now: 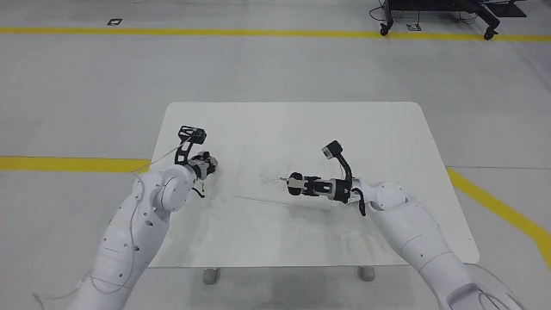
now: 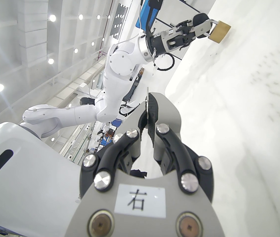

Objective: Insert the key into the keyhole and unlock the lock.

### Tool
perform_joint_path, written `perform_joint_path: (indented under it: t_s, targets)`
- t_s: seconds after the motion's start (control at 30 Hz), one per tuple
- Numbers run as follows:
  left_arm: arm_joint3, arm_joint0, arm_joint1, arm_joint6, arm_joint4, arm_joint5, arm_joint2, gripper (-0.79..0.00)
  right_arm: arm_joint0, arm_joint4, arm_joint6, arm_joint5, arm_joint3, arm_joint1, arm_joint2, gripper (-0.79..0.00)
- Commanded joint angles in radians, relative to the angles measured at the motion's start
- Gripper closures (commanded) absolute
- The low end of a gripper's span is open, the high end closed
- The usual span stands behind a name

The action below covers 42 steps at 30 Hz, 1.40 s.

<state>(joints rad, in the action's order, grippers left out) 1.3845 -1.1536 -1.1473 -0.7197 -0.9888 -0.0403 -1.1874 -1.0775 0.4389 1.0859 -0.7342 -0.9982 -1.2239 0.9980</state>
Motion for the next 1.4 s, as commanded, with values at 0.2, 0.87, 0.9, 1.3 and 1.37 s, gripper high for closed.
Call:
perform_joint_path:
  t_s: [0.2,0.87,0.9,1.3,1.37]
  targets:
    - [0.046,-0.043,0.009,0.010,0.085,-0.061,-0.062,0.000,0.000,0.000,0.000,0.000,0.000,0.000,0.000,0.000]
    - [0.083,-0.086,0.024,0.057,-0.025,-0.077,-0.072,0.000,0.000,0.000,0.000,0.000,0.000,0.000,0.000,0.000]
    - [0.083,-0.084,0.022,0.057,-0.034,-0.069,-0.062,0.000,0.000,0.000,0.000,0.000,0.000,0.000,0.000,0.000]
    - [0.062,-0.052,0.013,-0.028,-0.124,-0.022,-0.006,0.000,0.000,0.000,0.000,0.000,0.000,0.000,0.000,0.000]
    - [0.066,-0.052,0.012,-0.046,-0.125,-0.021,-0.004,0.000,0.000,0.000,0.000,0.000,0.000,0.000,0.000,0.000]
